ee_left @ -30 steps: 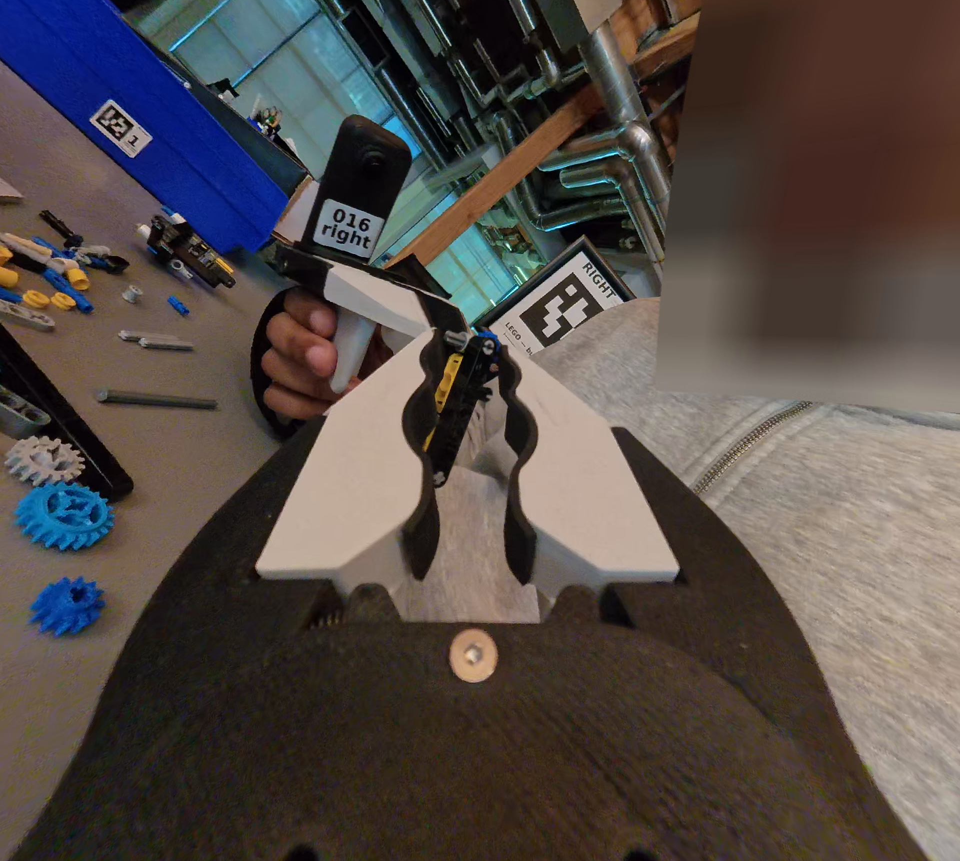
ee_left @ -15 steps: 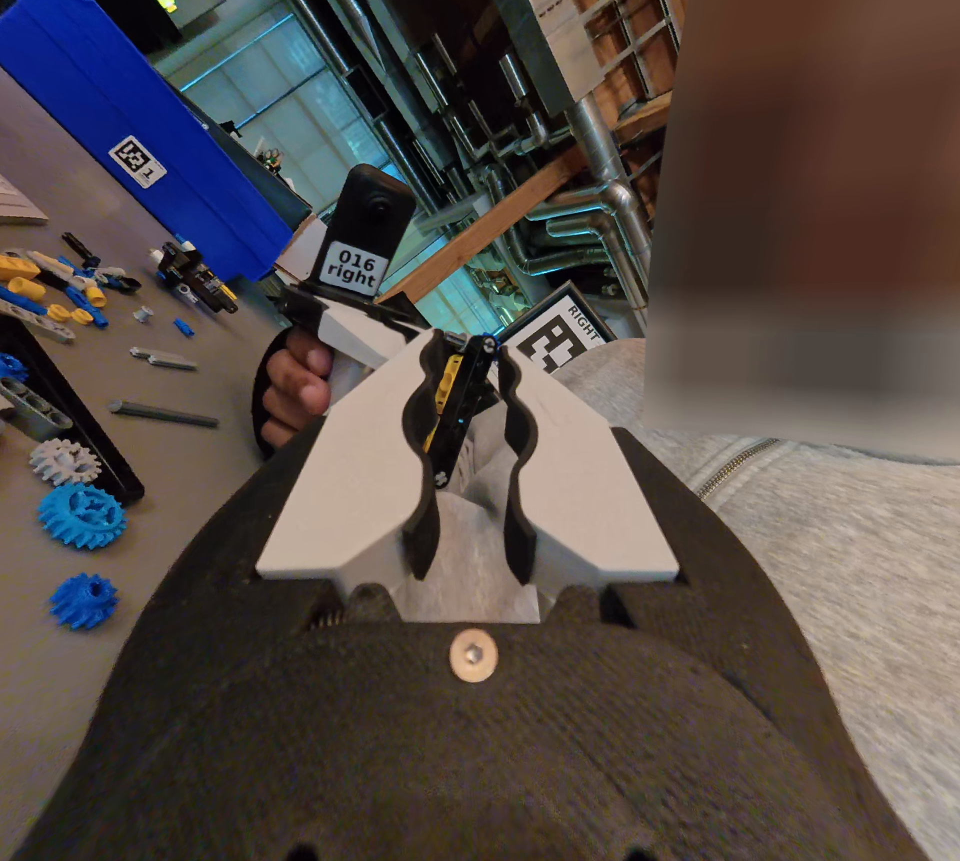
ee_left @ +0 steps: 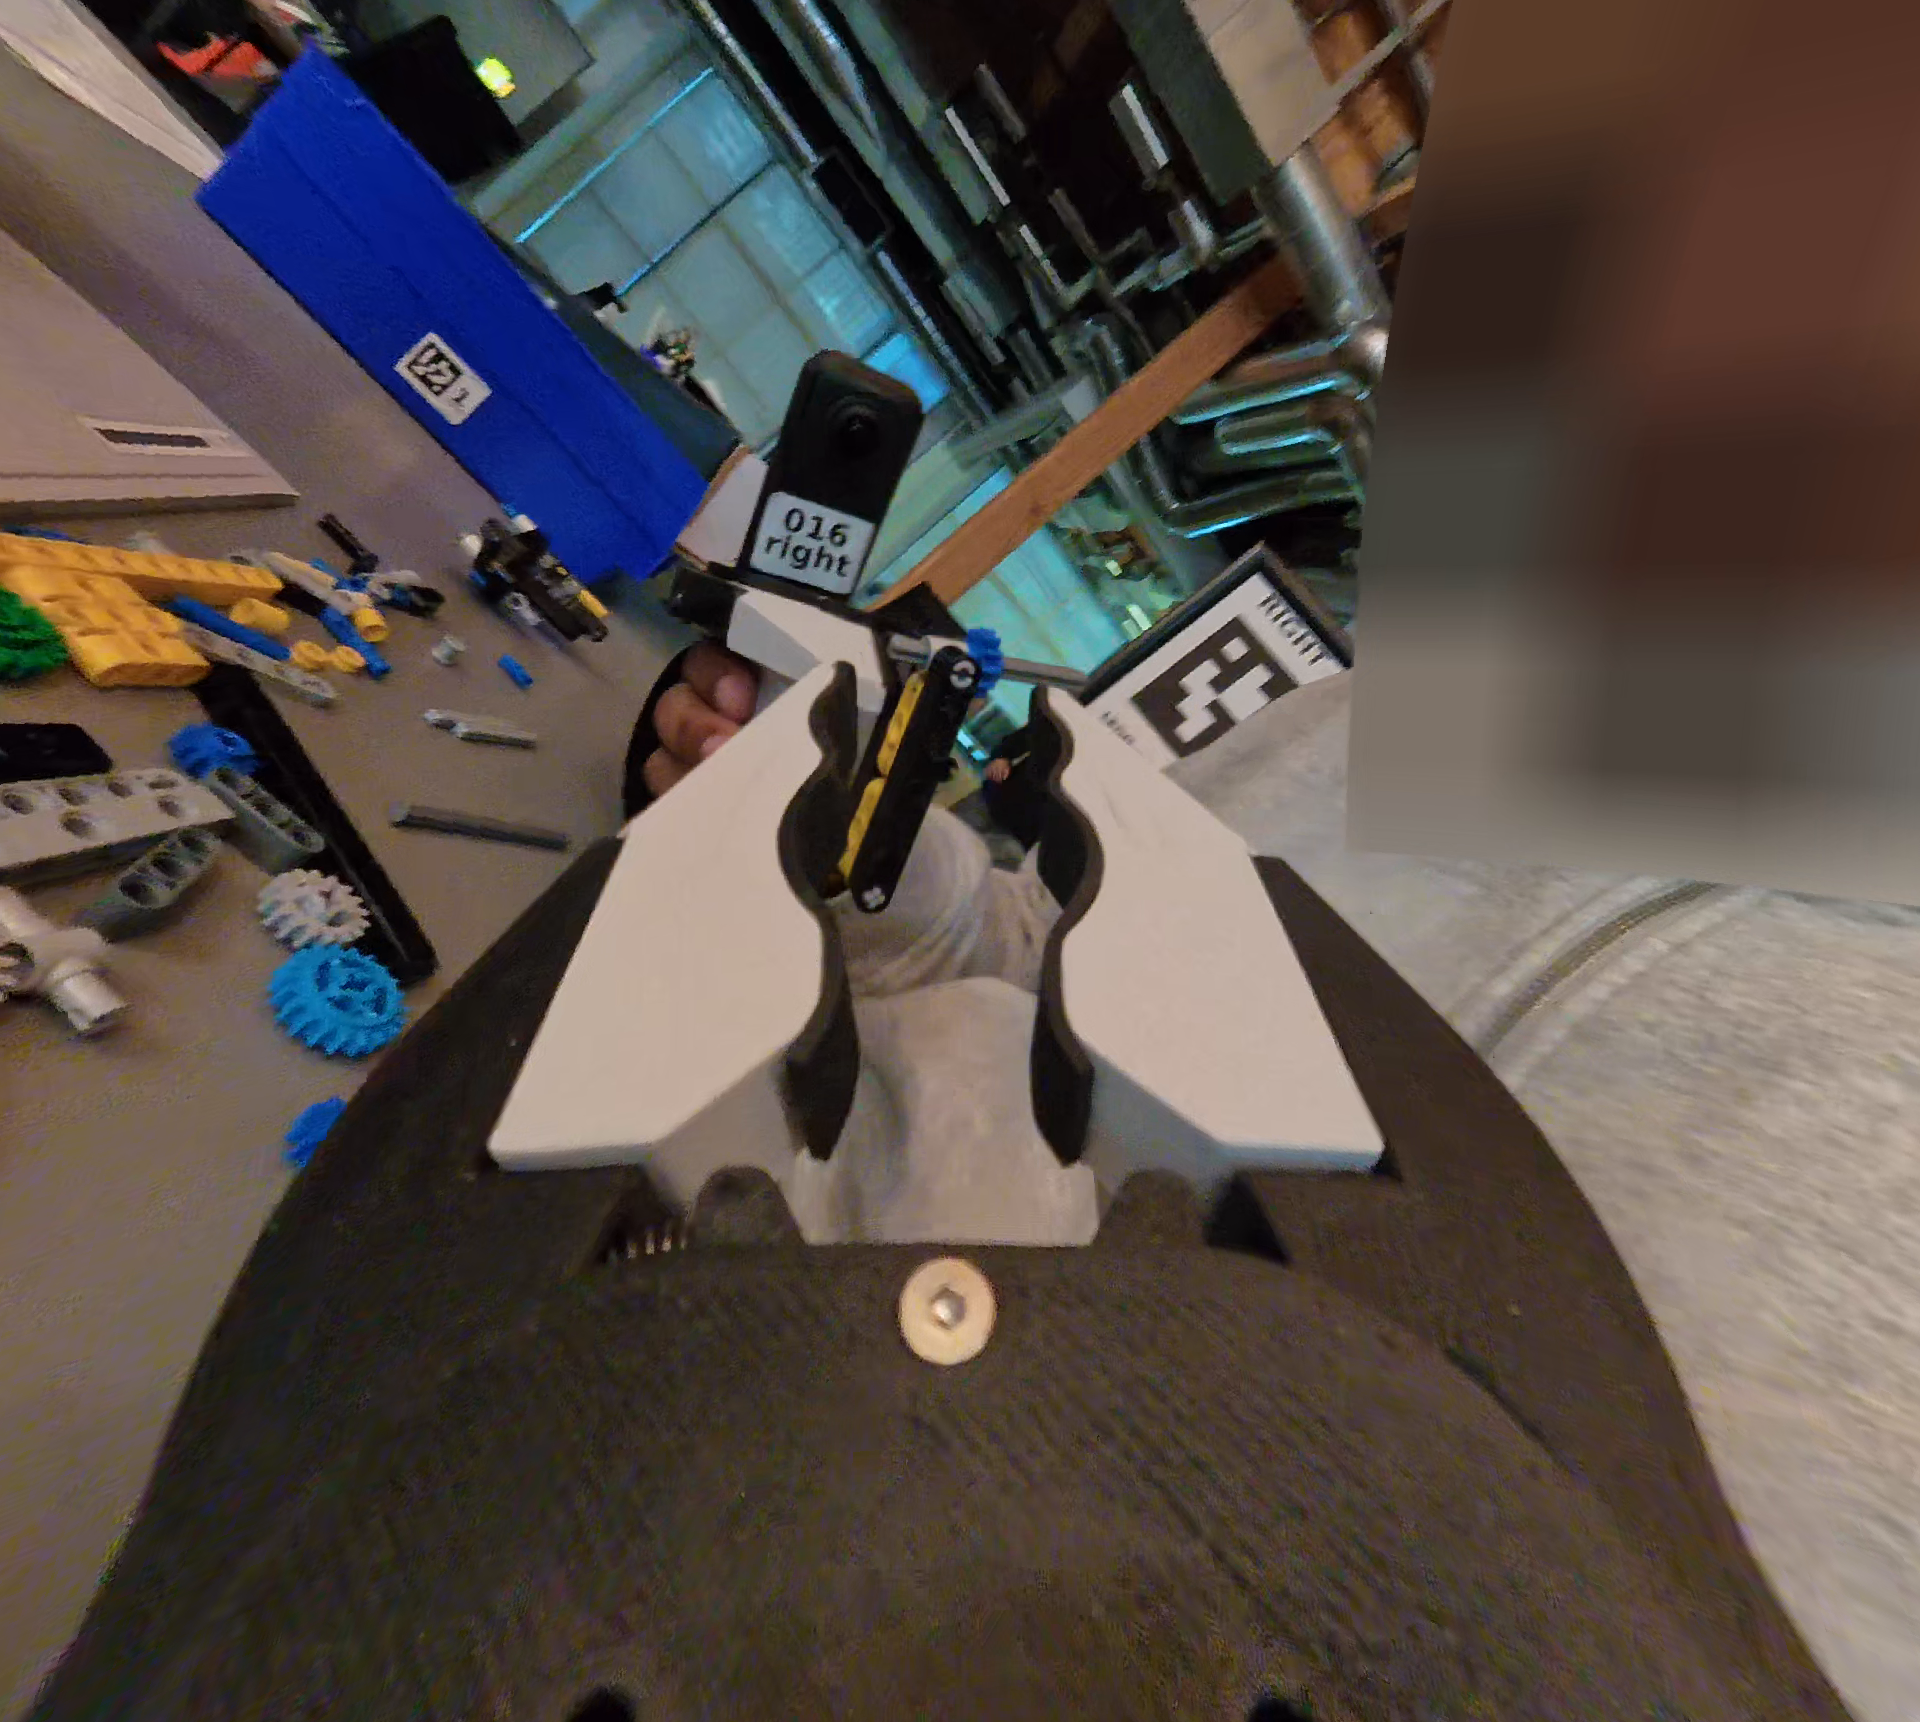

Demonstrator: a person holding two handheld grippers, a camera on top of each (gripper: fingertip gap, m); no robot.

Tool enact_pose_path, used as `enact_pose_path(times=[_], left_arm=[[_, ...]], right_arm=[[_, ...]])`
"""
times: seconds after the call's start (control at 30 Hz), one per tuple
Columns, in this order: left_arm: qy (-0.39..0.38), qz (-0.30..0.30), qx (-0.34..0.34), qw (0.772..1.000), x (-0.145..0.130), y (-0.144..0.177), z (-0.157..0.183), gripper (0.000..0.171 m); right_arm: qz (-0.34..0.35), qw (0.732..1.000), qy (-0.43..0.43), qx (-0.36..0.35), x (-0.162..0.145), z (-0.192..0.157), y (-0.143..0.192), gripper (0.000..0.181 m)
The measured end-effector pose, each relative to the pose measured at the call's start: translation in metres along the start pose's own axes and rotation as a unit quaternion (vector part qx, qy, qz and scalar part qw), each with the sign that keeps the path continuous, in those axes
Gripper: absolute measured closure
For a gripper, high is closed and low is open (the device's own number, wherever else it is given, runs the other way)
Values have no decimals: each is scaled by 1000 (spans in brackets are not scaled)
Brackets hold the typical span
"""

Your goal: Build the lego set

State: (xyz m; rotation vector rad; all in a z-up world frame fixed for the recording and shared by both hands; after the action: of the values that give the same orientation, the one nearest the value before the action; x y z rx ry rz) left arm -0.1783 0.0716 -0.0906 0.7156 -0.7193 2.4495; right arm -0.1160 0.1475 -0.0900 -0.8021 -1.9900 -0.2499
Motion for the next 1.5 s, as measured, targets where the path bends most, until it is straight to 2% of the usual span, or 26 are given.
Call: enact_pose_path(times=[0.1,0.2,0.63,0.9,1.07,1.3,1.5], left_arm=[[-38,-15,19,999,-2,-2,2,140],[-61,-19,27,998,-2,-2,3,148],[-91,-33,30,995,-3,-2,6,151],[-57,-17,29,998,-1,-1,1,149],[-53,-25,31,998,-3,-1,-1,150],[-47,-46,45,997,-9,-5,-6,151],[-36,-50,56,997,-11,-4,-10,162]], right_arm=[[-15,1000,20,-6,-1,-1,0,176],[-31,999,33,-11,-3,-2,-1,177],[-33,999,28,-3,-3,-3,-1,176],[-19,999,23,-10,0,0,0,176],[15,1000,6,-10,6,2,5,177],[24,999,-18,-17,6,7,5,176],[29,999,-34,-16,5,9,2,176]])
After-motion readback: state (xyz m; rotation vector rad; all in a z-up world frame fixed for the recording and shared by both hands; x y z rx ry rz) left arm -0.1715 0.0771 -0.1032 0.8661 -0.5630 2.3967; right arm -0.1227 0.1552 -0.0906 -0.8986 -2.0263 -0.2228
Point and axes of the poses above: each gripper's, where its closed fingertips meet, y back along the fingers, x out of its top, z = x × y across the jaws, the point moved 5 cm from there along y, back along the fingers, and after that the axes turned 3 degrees about -y, right-handed, at the moved point
